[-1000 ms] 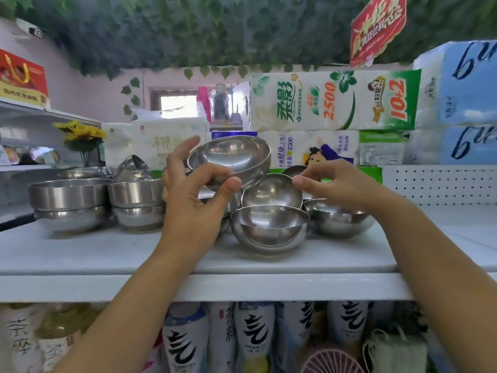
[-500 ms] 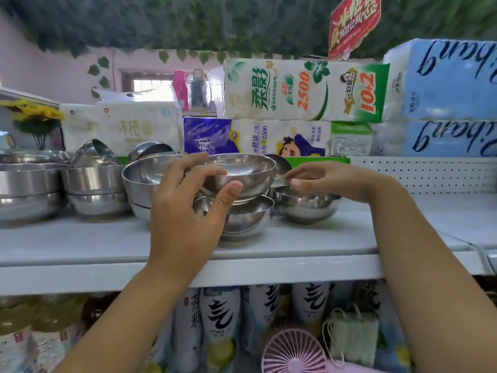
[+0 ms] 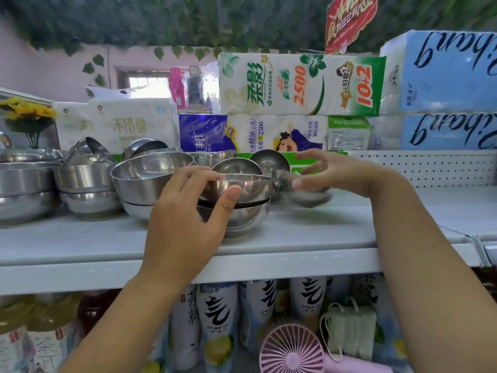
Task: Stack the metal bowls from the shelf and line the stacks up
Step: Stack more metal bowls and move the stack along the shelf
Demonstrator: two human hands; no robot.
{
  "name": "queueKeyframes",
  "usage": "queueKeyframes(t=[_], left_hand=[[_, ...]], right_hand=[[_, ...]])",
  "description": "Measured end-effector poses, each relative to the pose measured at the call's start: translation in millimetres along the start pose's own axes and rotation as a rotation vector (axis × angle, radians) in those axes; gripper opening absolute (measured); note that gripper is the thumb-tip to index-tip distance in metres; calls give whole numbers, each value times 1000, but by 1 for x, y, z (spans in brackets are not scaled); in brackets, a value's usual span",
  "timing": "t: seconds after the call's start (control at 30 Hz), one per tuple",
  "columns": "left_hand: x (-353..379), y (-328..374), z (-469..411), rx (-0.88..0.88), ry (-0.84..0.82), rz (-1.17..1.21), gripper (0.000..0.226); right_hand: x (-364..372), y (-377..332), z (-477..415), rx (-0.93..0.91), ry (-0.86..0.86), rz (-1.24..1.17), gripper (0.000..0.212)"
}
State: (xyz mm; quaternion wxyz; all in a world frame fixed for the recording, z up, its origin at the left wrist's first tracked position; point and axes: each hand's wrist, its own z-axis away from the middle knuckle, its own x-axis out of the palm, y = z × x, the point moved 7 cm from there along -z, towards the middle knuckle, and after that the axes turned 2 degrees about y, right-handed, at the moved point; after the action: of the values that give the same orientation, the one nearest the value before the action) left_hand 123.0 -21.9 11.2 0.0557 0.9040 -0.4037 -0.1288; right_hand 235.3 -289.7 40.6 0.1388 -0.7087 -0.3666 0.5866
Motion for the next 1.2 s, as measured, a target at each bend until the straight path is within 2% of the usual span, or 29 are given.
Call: queueKeyframes(t=[0.1,0.23,0.33,0.47,0.73,0.9,1.03,1.2], left_hand=[[1,-4,2,-51,-20,30,35],[3,-8,4,-132,-73,67,50],[6,-11,5,-223,-114,138,63],[9,-17,5,-320,-142,268,76],[16,-23,2,-404,-222,349,93],[20,-25,2,-405,-254,371,86],[20,-28,2,-422,-258,385,91],[22,-26,1,-404,-286,395,77]], right_hand=[[-12,-11,0,-76,163,-165,108],[-17,-32,4,-197,303,-348,118],[-9,-50,8,-296,341,-469,119],[10,-69,10,-360,277,-478,120],[33,-83,10,-415,177,-380,124],[44,-88,13,-426,92,-320,117],[48,-89,12,-409,29,-286,107],[45,-91,12,-363,13,-263,112]])
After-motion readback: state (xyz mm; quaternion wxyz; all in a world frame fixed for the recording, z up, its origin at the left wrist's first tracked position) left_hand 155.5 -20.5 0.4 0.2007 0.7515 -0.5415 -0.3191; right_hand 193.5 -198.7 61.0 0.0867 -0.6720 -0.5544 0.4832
